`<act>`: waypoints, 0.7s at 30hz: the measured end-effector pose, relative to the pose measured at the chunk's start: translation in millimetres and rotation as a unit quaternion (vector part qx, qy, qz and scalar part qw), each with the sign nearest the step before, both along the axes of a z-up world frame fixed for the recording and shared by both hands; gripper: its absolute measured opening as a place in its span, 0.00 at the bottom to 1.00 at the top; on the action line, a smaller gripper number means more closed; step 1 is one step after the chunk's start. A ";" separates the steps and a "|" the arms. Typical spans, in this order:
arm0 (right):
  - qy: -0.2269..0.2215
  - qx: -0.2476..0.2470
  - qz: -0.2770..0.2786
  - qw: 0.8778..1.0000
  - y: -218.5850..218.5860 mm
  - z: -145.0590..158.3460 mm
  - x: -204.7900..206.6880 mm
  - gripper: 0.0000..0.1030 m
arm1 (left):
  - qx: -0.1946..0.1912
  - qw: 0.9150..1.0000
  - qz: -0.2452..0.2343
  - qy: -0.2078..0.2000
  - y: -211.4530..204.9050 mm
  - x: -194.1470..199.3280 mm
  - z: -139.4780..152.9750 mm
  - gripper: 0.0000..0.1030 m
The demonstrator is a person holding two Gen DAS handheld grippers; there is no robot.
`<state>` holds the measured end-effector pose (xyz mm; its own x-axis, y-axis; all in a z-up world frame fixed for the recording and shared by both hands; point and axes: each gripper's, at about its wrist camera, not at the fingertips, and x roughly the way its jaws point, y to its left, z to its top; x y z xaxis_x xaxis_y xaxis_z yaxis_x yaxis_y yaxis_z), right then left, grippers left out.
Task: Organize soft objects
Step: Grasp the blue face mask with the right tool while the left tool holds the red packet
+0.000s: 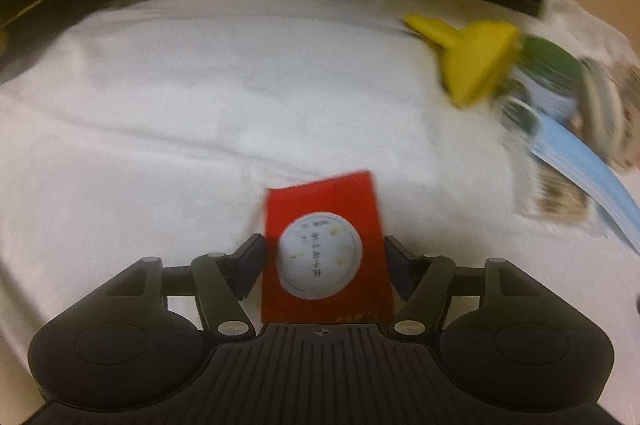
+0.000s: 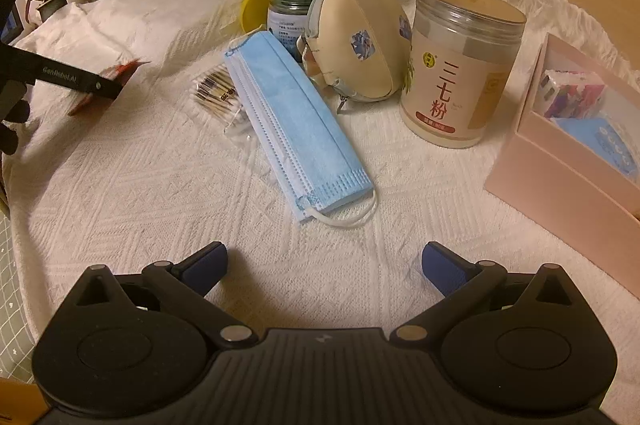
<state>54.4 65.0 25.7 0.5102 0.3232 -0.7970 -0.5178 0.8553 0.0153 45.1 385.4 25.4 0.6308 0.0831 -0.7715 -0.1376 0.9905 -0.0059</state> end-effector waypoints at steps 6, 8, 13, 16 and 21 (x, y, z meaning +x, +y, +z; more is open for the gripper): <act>0.006 -0.009 0.027 1.000 2.2 1.5 2.5 1.00 | -0.019 1.000 0.012 -0.011 7.1 -0.2 -2.3 0.71; 0.013 -0.010 0.045 0.999 4.1 7.2 5.8 0.94 | -0.035 0.999 0.017 -0.016 13.5 3.5 -3.1 0.71; -0.051 -0.001 0.071 0.996 15.1 35.7 12.1 0.94 | -0.058 0.998 0.006 -0.006 17.7 12.0 -2.2 0.74; -0.055 0.002 0.065 0.996 27.0 37.9 31.3 0.94 | -0.054 0.999 0.002 0.003 15.9 7.1 -0.6 0.69; -0.025 0.008 0.050 0.998 46.1 23.2 63.9 0.84 | -0.057 0.998 -0.013 -0.015 7.5 -14.1 -1.8 0.63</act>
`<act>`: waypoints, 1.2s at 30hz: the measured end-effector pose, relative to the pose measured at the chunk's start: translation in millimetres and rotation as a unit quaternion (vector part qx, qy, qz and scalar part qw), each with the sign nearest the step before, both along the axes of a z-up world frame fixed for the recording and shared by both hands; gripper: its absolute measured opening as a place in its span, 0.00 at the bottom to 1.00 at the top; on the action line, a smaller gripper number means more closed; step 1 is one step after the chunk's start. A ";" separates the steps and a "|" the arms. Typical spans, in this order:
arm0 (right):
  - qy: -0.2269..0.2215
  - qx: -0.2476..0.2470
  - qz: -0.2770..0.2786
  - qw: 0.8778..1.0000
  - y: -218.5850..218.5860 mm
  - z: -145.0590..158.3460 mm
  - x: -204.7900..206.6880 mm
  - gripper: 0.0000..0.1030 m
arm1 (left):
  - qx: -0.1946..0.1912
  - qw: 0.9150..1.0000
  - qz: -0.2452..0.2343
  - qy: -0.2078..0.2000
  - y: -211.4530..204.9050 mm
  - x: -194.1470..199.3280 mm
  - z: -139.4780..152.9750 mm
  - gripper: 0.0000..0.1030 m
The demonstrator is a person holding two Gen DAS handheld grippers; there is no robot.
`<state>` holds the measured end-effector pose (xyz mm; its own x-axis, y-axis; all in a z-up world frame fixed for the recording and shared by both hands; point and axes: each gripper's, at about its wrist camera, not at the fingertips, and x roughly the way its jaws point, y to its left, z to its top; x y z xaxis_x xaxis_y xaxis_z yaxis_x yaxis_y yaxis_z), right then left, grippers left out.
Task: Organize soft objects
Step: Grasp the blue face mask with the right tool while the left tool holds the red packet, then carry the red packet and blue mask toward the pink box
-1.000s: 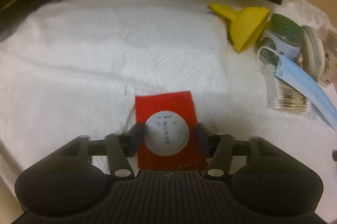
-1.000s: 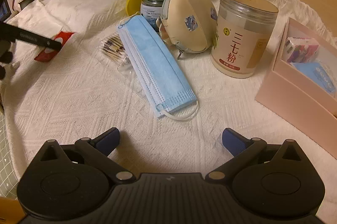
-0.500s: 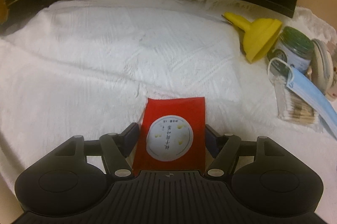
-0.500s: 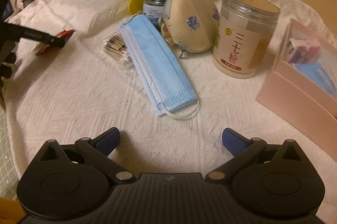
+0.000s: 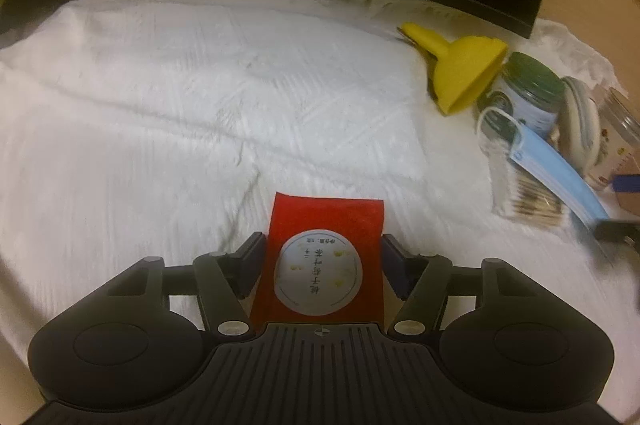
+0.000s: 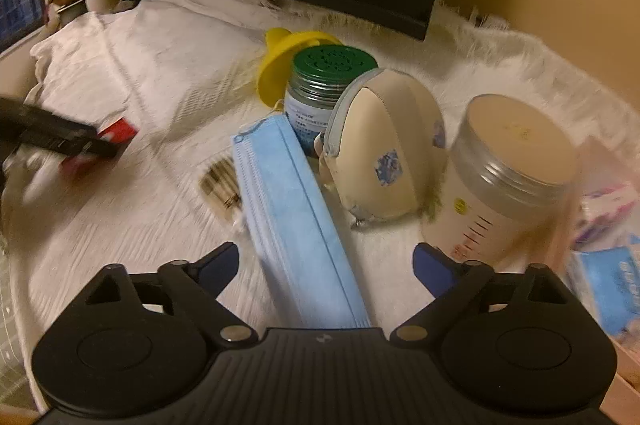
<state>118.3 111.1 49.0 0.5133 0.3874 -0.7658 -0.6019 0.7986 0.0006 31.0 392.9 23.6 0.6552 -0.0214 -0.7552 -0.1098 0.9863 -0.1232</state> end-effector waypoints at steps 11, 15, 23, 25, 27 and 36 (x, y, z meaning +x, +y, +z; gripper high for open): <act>0.008 0.010 0.037 0.999 20.1 32.6 -16.2 0.11 | -0.028 0.999 0.013 -0.010 1.7 -21.6 6.7 0.52; -0.009 0.023 0.042 0.999 16.4 55.3 -26.9 0.11 | -0.029 0.999 0.011 -0.027 -2.0 -24.4 21.2 0.52; -0.066 0.056 0.014 0.996 -0.8 112.8 -26.7 0.10 | -0.040 0.993 -0.020 -0.109 -24.9 14.8 96.7 0.52; -0.088 0.066 -0.008 0.994 -15.6 132.9 -21.7 0.10 | -0.047 0.989 -0.040 -0.132 -37.0 34.3 119.5 0.52; -0.105 0.075 -0.034 0.991 -33.4 150.1 -17.6 0.10 | -0.053 0.985 -0.065 -0.150 -53.6 53.5 138.5 0.52; -0.199 0.101 -0.162 0.961 -156.1 225.5 -22.4 0.10 | -0.098 0.955 -0.204 -0.190 -167.5 127.4 196.2 0.53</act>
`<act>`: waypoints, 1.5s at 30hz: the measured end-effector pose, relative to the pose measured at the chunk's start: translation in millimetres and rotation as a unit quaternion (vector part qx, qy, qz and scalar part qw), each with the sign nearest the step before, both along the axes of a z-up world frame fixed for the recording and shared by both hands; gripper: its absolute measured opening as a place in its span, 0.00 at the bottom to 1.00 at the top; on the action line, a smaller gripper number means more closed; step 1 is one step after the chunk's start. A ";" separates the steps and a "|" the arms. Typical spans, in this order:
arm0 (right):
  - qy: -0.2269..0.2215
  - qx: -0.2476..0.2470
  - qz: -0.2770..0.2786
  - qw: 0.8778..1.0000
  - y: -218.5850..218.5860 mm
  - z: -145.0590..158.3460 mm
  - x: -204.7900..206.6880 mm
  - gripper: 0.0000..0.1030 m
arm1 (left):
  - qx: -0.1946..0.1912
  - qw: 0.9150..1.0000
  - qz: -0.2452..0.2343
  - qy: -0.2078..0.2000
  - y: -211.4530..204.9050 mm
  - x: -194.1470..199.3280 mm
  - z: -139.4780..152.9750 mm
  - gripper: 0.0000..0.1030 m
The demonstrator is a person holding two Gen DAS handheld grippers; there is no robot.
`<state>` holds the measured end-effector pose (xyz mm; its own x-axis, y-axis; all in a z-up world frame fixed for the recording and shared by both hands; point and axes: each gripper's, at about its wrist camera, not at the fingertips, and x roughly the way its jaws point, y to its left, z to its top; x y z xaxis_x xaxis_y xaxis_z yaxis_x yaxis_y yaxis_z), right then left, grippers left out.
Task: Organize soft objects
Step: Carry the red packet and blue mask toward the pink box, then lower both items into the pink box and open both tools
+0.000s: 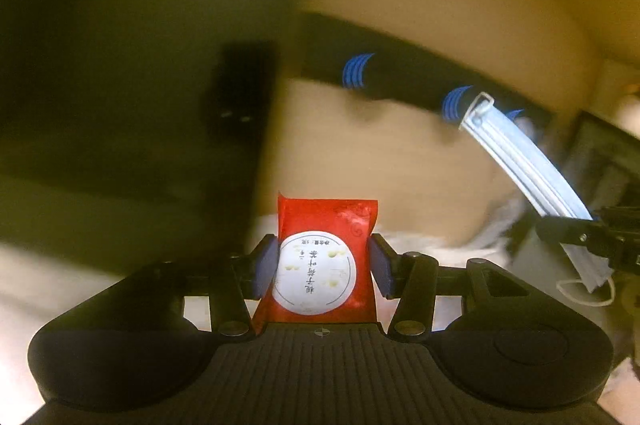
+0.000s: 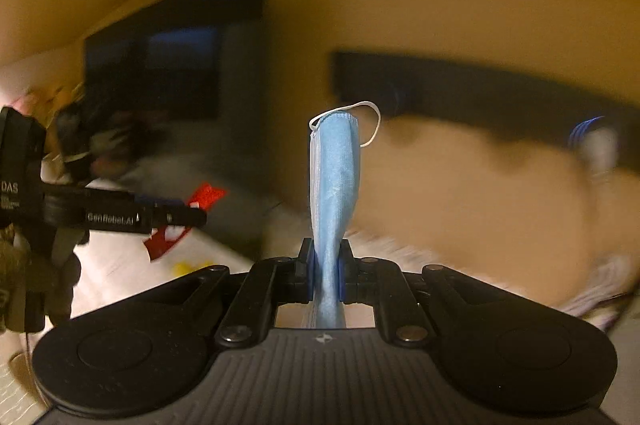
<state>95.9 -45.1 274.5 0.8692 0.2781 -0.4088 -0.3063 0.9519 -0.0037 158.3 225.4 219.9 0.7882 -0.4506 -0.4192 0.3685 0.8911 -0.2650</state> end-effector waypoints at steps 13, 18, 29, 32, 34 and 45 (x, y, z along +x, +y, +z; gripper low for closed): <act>0.057 0.013 -0.149 0.987 -115.4 -31.7 -5.4 0.10 | -0.026 0.986 -0.139 0.088 -157.6 65.4 -46.6 0.55; 0.109 0.042 -0.161 0.980 -136.4 -58.2 9.7 0.10 | -0.023 0.977 -0.155 0.147 -189.5 85.4 -93.0 0.65; 0.231 0.061 -0.131 0.962 -116.0 -146.0 50.0 0.10 | -0.039 0.976 -0.124 0.175 -179.2 89.1 -116.2 0.64; 0.263 0.051 -0.133 0.954 -104.9 -173.7 75.8 0.10 | -0.045 0.976 -0.113 0.180 -179.1 90.4 -115.3 0.64; 0.276 0.035 -0.135 0.951 -96.7 -188.0 86.3 0.10 | -0.056 0.976 -0.102 0.186 -179.3 90.5 -114.3 0.64; 0.256 0.070 -0.103 0.959 -103.1 -186.0 67.6 0.53 | 0.007 0.969 -0.102 0.224 -208.9 86.8 -134.4 0.64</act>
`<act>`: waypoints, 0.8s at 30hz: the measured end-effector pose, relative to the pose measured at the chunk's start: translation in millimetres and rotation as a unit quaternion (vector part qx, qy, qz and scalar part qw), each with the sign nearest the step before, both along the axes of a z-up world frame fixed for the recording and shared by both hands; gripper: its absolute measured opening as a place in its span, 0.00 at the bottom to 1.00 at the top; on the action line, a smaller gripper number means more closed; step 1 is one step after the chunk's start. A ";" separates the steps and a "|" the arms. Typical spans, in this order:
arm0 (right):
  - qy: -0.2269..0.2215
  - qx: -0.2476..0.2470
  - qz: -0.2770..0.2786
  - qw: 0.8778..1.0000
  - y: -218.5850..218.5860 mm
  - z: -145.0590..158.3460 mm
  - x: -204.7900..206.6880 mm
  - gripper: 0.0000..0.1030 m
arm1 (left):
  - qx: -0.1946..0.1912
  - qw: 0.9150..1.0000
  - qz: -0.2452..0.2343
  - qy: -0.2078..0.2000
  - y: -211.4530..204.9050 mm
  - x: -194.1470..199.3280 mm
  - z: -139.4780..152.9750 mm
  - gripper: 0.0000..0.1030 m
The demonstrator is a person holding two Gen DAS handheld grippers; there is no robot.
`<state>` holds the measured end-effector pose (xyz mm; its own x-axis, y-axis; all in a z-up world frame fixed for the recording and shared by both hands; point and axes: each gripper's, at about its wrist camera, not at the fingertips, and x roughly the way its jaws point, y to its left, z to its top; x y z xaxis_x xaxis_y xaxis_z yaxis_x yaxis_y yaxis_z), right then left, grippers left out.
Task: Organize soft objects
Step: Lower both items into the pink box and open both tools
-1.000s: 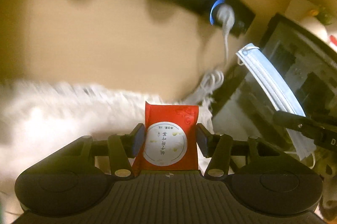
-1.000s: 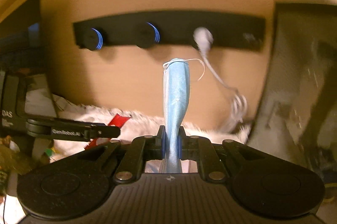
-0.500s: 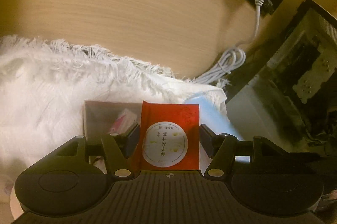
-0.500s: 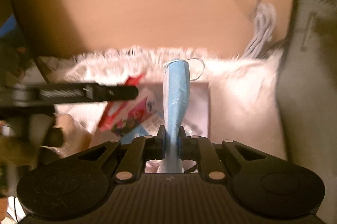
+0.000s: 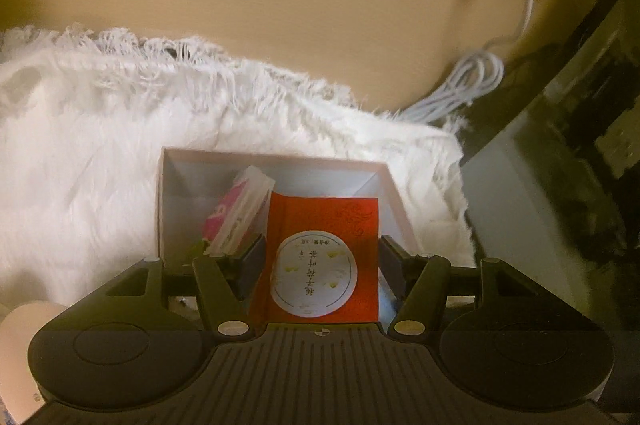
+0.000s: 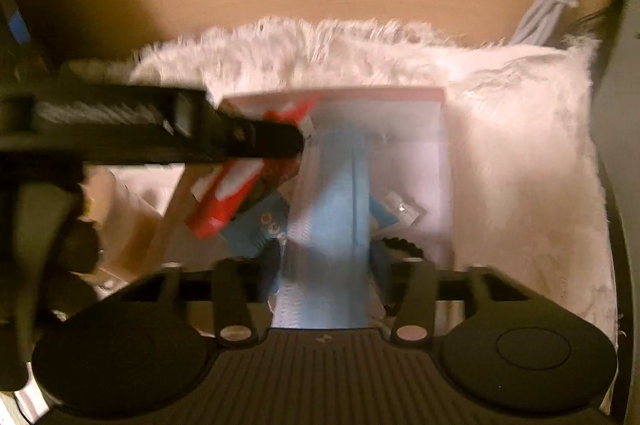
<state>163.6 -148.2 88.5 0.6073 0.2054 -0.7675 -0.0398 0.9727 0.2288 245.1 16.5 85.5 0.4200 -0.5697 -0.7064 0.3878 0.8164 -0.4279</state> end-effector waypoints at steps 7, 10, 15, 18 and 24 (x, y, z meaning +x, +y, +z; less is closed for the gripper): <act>-0.065 -0.066 -0.024 0.995 -13.5 26.4 -50.0 0.56 | 0.074 0.996 -0.049 -0.018 -31.6 -2.5 -17.4 0.65; -0.066 -0.089 -0.044 0.993 -16.2 28.8 -59.9 0.56 | 0.129 0.988 -0.069 -0.042 -47.7 -6.0 -32.3 0.71; -0.062 -0.076 -0.057 0.994 -27.9 29.9 -72.3 0.57 | 0.103 0.993 -0.054 -0.019 -40.6 -4.0 -36.4 0.68; -0.066 -0.078 -0.057 0.993 -28.6 32.1 -78.1 0.59 | 0.049 0.998 -0.035 -0.030 -22.7 -6.9 -17.4 0.68; -0.074 -0.088 -0.046 0.992 -13.8 33.0 -76.3 0.61 | -0.039 0.998 -0.002 -0.055 21.4 -20.7 23.3 0.68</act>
<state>87.3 -161.9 121.5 0.7264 0.0144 -0.6872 0.0310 0.9981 0.0536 224.4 37.9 108.7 0.4898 -0.6225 -0.6104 0.4389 0.7810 -0.4443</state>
